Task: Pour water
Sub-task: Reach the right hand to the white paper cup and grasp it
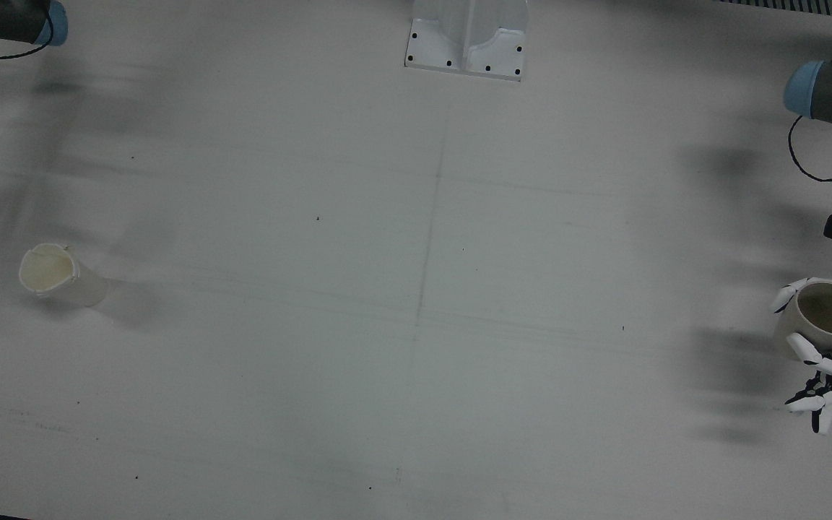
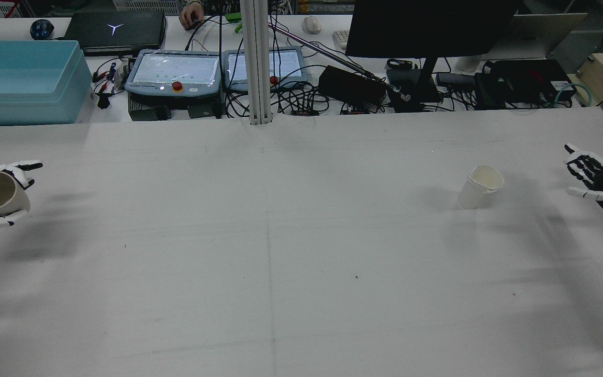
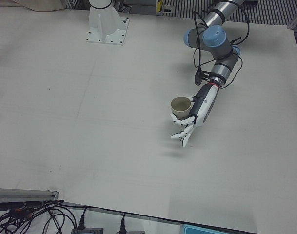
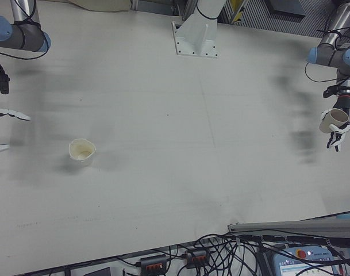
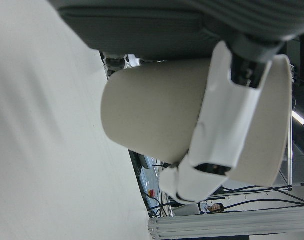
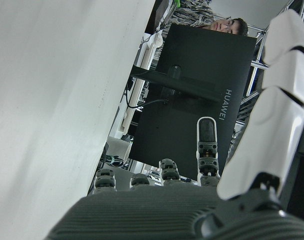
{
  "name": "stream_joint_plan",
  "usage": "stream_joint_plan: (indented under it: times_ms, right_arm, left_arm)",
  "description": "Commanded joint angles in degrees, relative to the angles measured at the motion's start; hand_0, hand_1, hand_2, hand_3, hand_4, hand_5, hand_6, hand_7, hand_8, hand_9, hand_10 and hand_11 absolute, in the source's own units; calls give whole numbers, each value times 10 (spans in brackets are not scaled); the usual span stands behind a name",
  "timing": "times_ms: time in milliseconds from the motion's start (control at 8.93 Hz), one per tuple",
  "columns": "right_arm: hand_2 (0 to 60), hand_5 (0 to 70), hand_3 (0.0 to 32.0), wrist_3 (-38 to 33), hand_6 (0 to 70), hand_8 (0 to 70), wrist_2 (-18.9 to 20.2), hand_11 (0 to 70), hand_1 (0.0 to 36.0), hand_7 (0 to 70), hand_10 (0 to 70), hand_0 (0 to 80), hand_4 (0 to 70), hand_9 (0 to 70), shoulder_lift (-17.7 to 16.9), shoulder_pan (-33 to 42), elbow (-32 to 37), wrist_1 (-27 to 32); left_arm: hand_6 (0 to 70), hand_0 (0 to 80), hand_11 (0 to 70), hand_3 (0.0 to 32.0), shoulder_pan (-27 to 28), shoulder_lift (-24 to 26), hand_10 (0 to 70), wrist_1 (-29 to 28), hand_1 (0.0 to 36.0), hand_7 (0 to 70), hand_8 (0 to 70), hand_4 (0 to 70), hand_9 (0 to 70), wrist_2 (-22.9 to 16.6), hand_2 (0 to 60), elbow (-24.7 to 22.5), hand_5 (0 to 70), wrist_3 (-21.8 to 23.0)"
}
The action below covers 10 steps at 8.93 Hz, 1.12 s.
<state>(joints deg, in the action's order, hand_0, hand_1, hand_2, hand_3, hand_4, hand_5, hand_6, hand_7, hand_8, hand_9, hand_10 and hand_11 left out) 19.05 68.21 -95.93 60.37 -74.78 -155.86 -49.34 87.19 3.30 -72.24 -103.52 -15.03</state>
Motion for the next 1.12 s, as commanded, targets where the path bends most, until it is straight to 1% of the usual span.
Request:
stream_joint_plan:
  times_ms: [0,112,224,336,448,560,672,784,896,1008]
  right_arm:
    - [116,493,0,74,62,13,-7,50,184,108,21,515,81,8,18,-55,-2,3]
    - [113,508,0,85,61,13,-6,44,190,109,17,523,81,7,39,-59,-5,-16]
    - [113,528,0,85,57,7,-6,30,193,104,7,524,62,6,43,-73,-9,-44]
    - [118,534,0,86,56,3,-6,14,196,109,0,523,57,7,62,-76,-9,-63]
    - [100,485,0,85,47,0,-6,4,190,98,0,517,40,5,67,-78,-10,-75]
    - [56,385,0,85,34,0,-6,0,170,73,0,507,20,0,68,-79,-10,-78]
    - [28,336,0,85,22,0,-6,0,154,61,0,497,0,0,69,-78,-10,-78]
    - [32,310,0,87,17,0,-6,0,154,55,0,494,0,0,69,-77,-8,-78]
    - [35,308,0,92,12,0,-6,0,155,51,0,495,0,0,70,-81,-7,-79]
    - [55,315,0,103,10,0,-6,0,160,50,0,494,0,0,85,-84,-8,-95]
  left_arm:
    - [113,800,94,0,-1,-2,41,10,360,222,12,676,30,0,600,-17,700,11]
    - [116,800,98,0,-1,-4,43,10,360,224,13,675,30,1,600,-15,700,11]
    - [115,800,95,0,-1,-4,42,10,360,221,13,664,30,1,600,-13,700,11]
    - [113,800,97,0,-1,-4,44,10,360,217,12,655,29,1,600,-12,700,11]
    - [110,784,96,0,-2,-5,44,8,360,213,12,645,28,1,600,-9,700,15]
    - [111,764,96,0,-2,-6,44,8,360,212,12,642,28,1,600,-6,700,20]
    - [110,742,96,0,-2,-6,45,7,360,209,12,637,27,1,600,-6,700,21]
    - [107,704,93,0,-2,-7,43,6,360,205,11,626,27,1,600,-5,700,21]
    - [106,702,94,0,-2,-6,44,5,360,203,11,625,26,2,600,-5,700,21]
    - [107,683,94,0,-1,-5,44,5,360,202,11,620,26,2,600,-5,700,21]
